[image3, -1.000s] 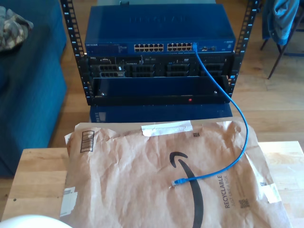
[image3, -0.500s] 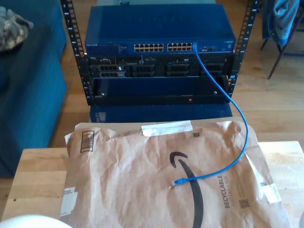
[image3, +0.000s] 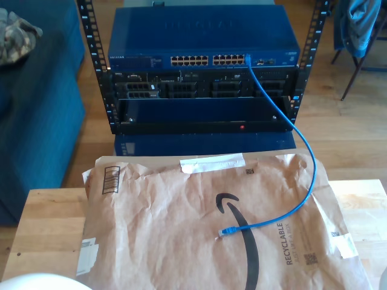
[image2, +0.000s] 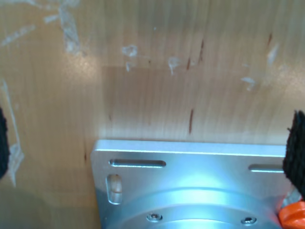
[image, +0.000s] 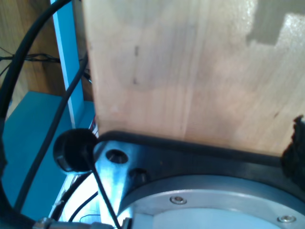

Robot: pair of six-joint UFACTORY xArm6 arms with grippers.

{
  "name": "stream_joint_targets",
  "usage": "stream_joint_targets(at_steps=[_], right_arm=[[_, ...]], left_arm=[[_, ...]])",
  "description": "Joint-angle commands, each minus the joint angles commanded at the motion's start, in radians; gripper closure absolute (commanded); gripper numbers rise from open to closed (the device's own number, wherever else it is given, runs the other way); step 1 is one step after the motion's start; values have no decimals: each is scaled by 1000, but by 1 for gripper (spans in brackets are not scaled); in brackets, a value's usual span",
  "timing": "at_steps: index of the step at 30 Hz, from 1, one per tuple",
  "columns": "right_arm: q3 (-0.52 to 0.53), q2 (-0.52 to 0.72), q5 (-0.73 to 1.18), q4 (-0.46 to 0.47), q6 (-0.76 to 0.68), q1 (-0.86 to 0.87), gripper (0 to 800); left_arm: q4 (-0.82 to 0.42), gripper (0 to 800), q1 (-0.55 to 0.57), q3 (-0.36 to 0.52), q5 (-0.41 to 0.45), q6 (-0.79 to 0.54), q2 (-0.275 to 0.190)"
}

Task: Grab the cable and plug it in

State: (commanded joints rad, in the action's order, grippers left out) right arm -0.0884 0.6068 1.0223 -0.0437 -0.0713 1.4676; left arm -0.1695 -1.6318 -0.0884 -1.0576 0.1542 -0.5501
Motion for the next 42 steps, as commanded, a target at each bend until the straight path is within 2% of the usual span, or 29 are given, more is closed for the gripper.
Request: stream_joint_targets(at_steps=[42], right_arm=[[21, 2, -40, 2, 3, 0, 0]], left_arm=[[-2, 0, 0, -2, 0, 0, 0]])
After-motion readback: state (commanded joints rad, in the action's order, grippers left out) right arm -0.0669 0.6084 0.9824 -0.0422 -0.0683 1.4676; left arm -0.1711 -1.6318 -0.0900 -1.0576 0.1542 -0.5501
